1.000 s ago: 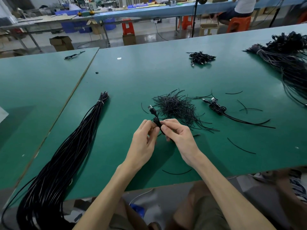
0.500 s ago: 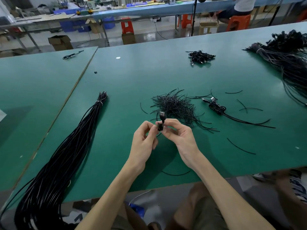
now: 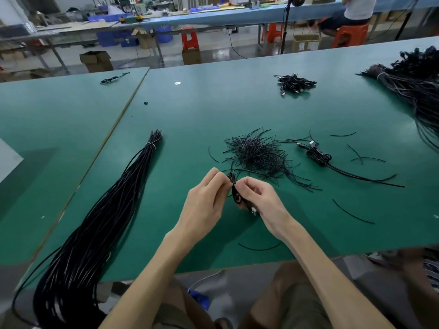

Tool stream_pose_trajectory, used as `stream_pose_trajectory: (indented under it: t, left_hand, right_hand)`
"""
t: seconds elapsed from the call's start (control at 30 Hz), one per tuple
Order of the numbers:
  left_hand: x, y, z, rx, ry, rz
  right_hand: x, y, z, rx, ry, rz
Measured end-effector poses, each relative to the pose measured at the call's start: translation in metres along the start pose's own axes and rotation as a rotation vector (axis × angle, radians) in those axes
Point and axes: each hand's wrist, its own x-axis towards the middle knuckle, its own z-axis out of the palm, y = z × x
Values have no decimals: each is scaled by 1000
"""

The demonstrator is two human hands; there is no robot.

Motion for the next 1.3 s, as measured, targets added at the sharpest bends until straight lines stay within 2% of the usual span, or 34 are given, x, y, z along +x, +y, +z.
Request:
stream_pose_trajectory:
  t: [0.2,0.37,0.57,0.7,0.8,0.97,1.07,1.3]
  left_hand:
    - [-1,4,4,-186,1,-156]
    - [-3,14,9,-558,-50,-352]
    - [-2,14,1,-829,-163,-477]
    - [0,15,-3,-788,-174,-440]
    - [5,16,-7,-697,-182,-364]
    - [2,13,-12,-594,-291,-303]
    - [-1,9,-13,-607,-282,-329]
    - [-5,5,-2,-707,-224,-436]
  right_hand:
    - [2,5,-3,21,7,-51]
    - [-1,4,-1,5,86,-75]
    - [-1,4,2,14,154,-119]
    - [3,11,1,-12,250,-138]
    - [3,12,0,68,198,-131]
    - [1,3,1,168,135,-28]
    - [0,0,0,179,138,24]
    - [1,-3,1,187,67,-7]
